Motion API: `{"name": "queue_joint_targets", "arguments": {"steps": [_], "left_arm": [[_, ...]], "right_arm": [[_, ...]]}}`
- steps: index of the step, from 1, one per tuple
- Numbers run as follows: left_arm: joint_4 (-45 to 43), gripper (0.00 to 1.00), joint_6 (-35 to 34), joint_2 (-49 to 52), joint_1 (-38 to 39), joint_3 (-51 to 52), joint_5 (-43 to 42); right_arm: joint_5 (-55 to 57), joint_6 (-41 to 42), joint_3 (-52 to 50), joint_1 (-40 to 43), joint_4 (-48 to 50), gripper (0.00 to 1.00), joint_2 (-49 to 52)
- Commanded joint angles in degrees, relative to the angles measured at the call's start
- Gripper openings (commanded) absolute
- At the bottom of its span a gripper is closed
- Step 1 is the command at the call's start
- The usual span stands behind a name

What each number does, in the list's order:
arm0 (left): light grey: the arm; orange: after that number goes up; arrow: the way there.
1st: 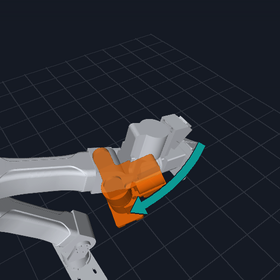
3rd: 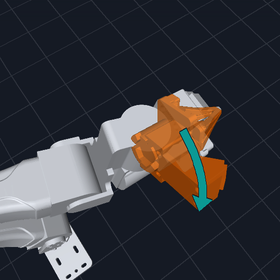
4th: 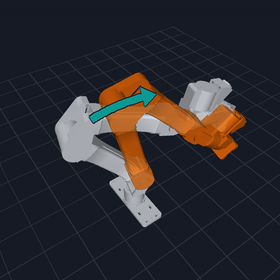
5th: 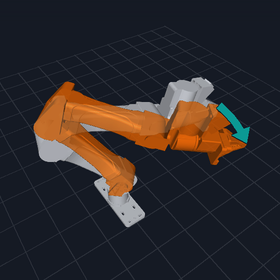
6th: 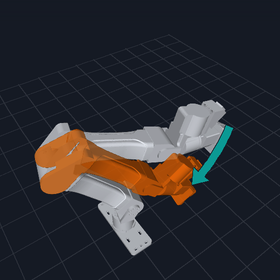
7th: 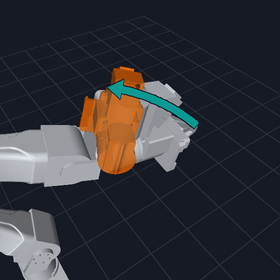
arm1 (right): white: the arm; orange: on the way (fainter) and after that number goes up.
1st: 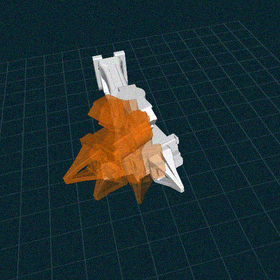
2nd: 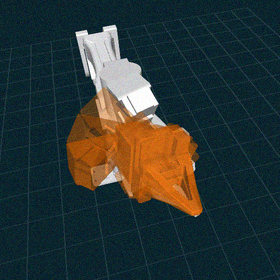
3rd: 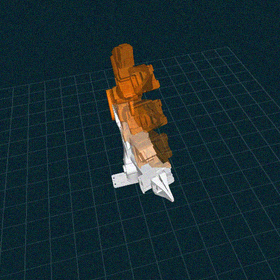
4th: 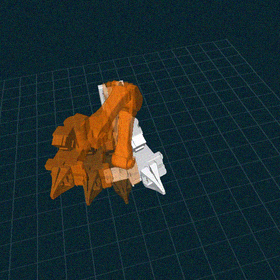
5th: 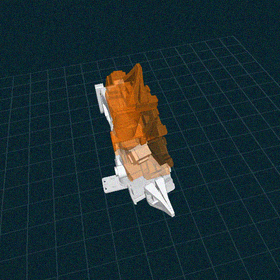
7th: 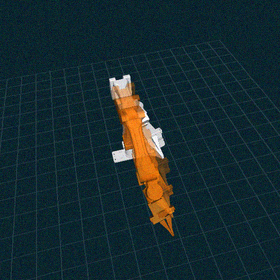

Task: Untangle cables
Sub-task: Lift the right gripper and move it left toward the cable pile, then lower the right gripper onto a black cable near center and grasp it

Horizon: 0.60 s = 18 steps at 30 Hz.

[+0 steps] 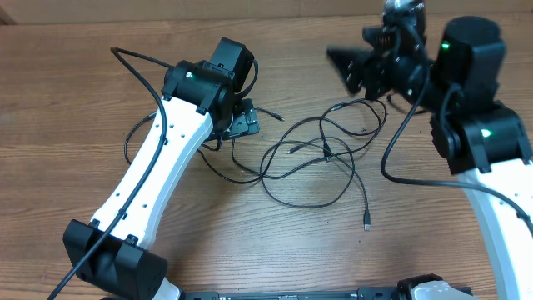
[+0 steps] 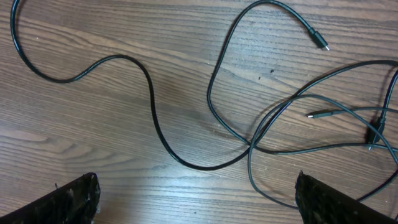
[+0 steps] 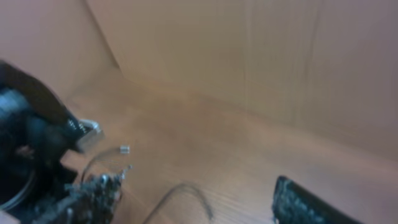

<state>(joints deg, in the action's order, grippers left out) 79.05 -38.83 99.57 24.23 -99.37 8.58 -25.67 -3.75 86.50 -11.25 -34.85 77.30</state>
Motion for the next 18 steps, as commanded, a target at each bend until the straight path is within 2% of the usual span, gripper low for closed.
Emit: {"name": "queue_joint_targets", "arguments": {"steps": [1,5,12,18], "left_arm": [[0.0,1.0,0.7,0.4,-0.2,-0.1,-0.3],[0.0,1.0,0.7,0.4,-0.2,-0.1,-0.3],[0.0,1.0,0.7,0.4,-0.2,-0.1,-0.3],[0.0,1.0,0.7,0.4,-0.2,-0.1,-0.3]], "right_arm": [[-1.3,-0.8,0.6,0.0,-7.6,1.0,3.1],[-9.9,-0.8,0.5,0.0,-16.6,1.0,5.9],[-10.0,-0.9,-3.0,-1.8,-28.4,1.0,11.2],[-10.0,-0.9,-14.0,-9.4,-24.8,1.0,12.4]]}}
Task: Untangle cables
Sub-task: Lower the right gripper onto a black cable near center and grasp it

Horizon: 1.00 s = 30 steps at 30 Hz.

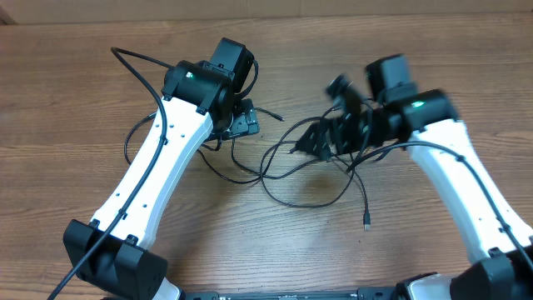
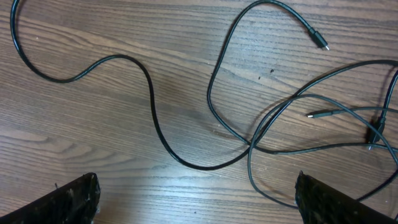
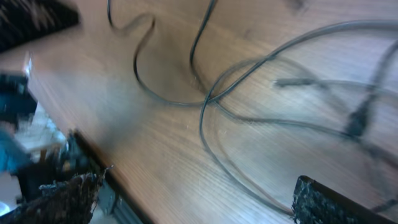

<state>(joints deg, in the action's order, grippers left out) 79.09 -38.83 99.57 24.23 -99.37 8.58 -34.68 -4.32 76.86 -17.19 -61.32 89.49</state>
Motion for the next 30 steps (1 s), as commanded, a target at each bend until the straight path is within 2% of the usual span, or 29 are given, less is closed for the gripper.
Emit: {"name": "queue_joint_targets", "arguments": {"steps": [1,5,11,18,25,28,30], "left_arm": [[-0.1,1.0,0.7,0.4,-0.2,-0.1,-0.3],[-0.1,1.0,0.7,0.4,-0.2,-0.1,-0.3],[-0.1,1.0,0.7,0.4,-0.2,-0.1,-0.3],[-0.1,1.0,0.7,0.4,-0.2,-0.1,-0.3],[-0.1,1.0,0.7,0.4,-0.2,-0.1,-0.3],[-0.1,1.0,0.7,0.4,-0.2,-0.1,-0.3],[-0.1,1.0,0.7,0.4,-0.2,-0.1,-0.3]], "right_arm": [[-1.0,-0.3,-6.2,-4.8,2.7,1.0,0.2],[-1.0,0.2,-13.6,-9.9,8.3,1.0,0.2],[7.3,10.6,-22.5,-17.1,22.3,1.0,0.3],[17.1,10.0,-23.4,-21.1,25.1,1.0,1.6],[16.8,9.9,-23.6,-21.7,28.0,1.0,7.4],[16.6,9.9,-23.6,-21.7,27.9,0.91,10.0],[16.6,9.9,-23.6,-21.7,27.8,0.89,10.0]]}}
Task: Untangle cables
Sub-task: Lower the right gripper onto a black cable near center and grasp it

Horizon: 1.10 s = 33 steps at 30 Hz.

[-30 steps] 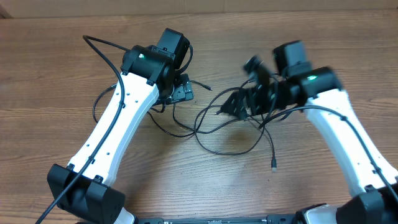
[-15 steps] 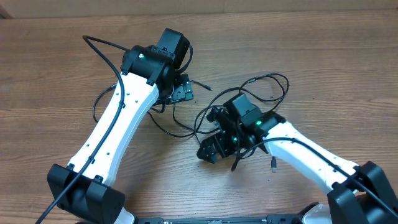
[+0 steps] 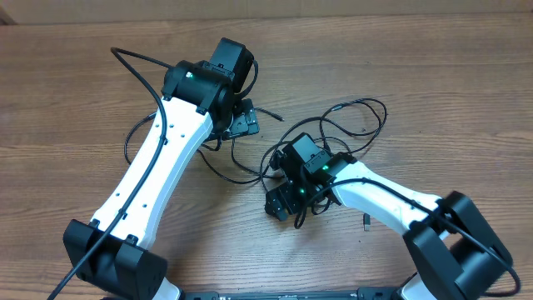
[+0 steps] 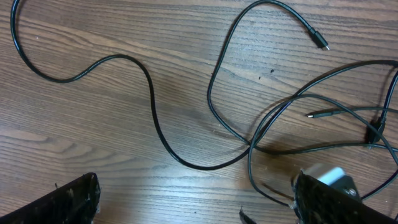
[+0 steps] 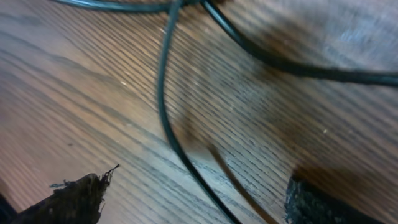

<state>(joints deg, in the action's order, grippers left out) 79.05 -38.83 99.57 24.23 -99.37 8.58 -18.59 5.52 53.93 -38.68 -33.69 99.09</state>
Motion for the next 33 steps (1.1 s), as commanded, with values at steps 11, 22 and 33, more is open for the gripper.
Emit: {"name": "queue_joint_targets", "arguments": {"steps": [11,22,33], "left_arm": [[0.0,1.0,0.7,0.4,-0.2,-0.1,-0.3],[0.0,1.0,0.7,0.4,-0.2,-0.1,-0.3],[0.0,1.0,0.7,0.4,-0.2,-0.1,-0.3]], "right_arm": [[1.2,-6.7,-1.0,-2.7,-1.0,0.65,2.9],[3.6,-5.7,-1.1,-4.3,-0.9,0.04,4.5],[0.3,-2.5,8.6,-4.3,-16.4,0.04,-2.1]]}}
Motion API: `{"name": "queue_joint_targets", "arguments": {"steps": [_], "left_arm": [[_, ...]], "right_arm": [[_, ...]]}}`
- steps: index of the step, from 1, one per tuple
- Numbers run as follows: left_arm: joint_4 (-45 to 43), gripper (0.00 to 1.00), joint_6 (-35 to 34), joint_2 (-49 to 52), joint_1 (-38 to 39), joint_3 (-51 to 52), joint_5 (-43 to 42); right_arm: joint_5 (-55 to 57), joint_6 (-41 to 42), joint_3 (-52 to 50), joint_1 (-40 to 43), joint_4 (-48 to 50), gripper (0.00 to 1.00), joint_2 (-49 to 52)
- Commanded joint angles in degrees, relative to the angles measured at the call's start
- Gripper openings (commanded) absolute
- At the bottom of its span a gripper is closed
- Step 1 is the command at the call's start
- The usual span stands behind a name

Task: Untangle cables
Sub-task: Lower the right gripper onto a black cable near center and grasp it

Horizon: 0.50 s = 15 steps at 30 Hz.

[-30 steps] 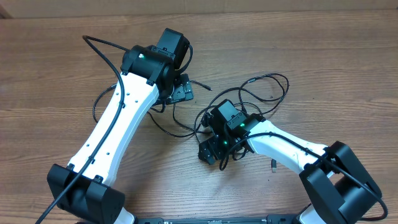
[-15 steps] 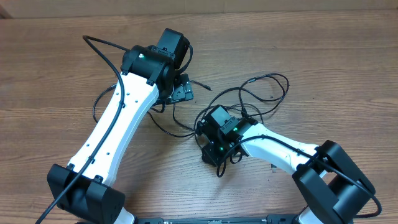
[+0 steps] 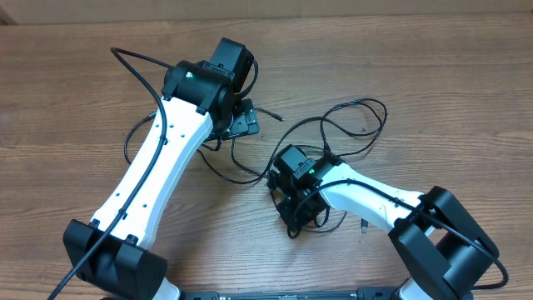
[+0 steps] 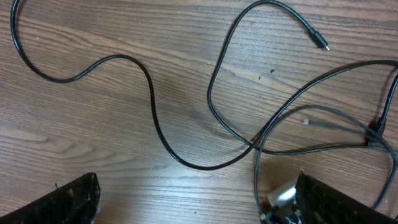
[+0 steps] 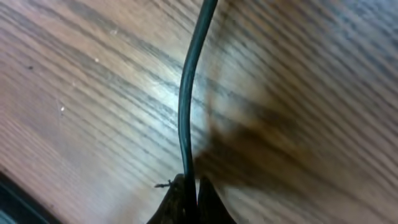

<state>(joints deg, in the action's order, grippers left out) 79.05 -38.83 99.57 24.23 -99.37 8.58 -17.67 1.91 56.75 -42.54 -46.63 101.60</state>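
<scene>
Thin black cables [image 3: 354,125] lie looped over each other on the wooden table; the left wrist view shows their left strands [image 4: 152,118] and one plug end [image 4: 320,43]. My right gripper [image 3: 297,218] is down at the tangle's near side, shut on a black cable strand [image 5: 189,106] that runs straight up out of its closed fingertips [image 5: 186,199]. At the tangle's far left hangs my left gripper [image 3: 241,121]. It is open [image 4: 196,205], its two fingers wide apart at the bottom corners with only bare wood between them.
The left arm's own supply cable [image 3: 137,60] arcs over the far left of the table. A loose plug end [image 3: 365,223] lies just right of the right gripper. The right arm's white link [image 3: 375,196] stretches over the near right of the table.
My right gripper was open low over a cable strand; now it is shut on that strand, a little farther left. The lower loop has drawn in. The left gripper has not moved.
The right arm was first raised at the far right, gripper open. Then it was over the tangle, then low at the lower loop with the strand between its open fingers, and now it is shut on it. The left gripper stayed open in place.
</scene>
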Motion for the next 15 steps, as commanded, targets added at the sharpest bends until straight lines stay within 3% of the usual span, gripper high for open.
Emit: {"name": "queue_joint_targets", "arguments": {"steps": [1,6,15], "left_arm": [[0.0,1.0,0.7,0.4,-0.2,-0.1,-0.3],[0.0,1.0,0.7,0.4,-0.2,-0.1,-0.3],[0.0,1.0,0.7,0.4,-0.2,-0.1,-0.3]], "right_arm": [[-0.6,1.1,7.3,-0.5,-4.8,0.04,-6.1],[-0.2,1.1,19.3,-0.5,-10.5,0.04,-17.1],[12.3,1.0,31.8,-0.5,-5.2,0.04,-32.0]]}}
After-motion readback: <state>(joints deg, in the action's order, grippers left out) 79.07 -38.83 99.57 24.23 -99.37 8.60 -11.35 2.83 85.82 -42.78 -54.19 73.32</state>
